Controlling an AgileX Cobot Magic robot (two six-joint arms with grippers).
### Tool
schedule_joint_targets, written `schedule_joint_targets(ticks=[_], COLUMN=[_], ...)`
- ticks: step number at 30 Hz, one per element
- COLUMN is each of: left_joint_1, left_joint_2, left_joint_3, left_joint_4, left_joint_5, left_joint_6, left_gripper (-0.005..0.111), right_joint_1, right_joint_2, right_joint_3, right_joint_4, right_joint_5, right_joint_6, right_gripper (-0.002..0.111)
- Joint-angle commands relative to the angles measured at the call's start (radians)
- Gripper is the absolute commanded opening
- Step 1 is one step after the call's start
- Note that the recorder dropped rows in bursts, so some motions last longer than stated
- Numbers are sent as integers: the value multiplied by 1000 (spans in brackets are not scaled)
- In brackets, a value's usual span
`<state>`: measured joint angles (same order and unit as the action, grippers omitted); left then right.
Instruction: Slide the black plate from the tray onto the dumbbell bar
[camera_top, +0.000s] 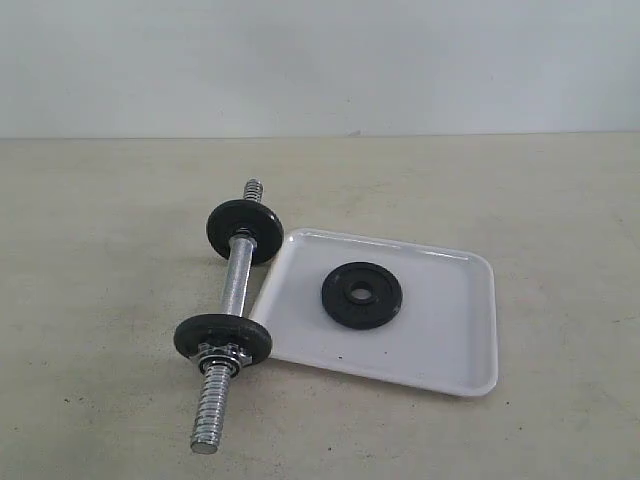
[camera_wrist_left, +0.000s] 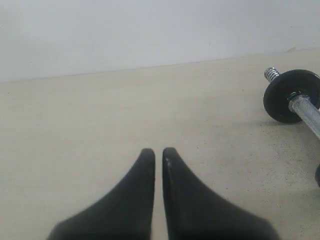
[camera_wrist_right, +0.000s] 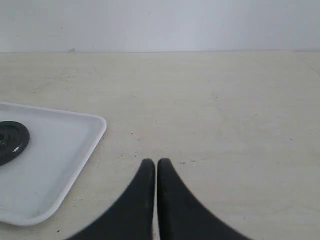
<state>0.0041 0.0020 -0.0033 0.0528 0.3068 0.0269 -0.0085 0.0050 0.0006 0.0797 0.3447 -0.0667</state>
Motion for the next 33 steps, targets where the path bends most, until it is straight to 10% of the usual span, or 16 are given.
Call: schedule_joint_targets(ticks=[1,33], left_joint_1=[-5,-5], left_joint_2=[-2,-2], left_joint_3=[3,3], left_joint_4=[-1,-1], left_joint_5=[1,1], left_joint_6=[-12,-12], left_gripper=[4,4], right_joint_1=[-2,-2], right_joint_2=[-5,-5], right_joint_3=[-1,-1], right_joint_4=[-2,-2], right_joint_5=[-11,-87], right_joint_6=[0,0], right_gripper=[0,0])
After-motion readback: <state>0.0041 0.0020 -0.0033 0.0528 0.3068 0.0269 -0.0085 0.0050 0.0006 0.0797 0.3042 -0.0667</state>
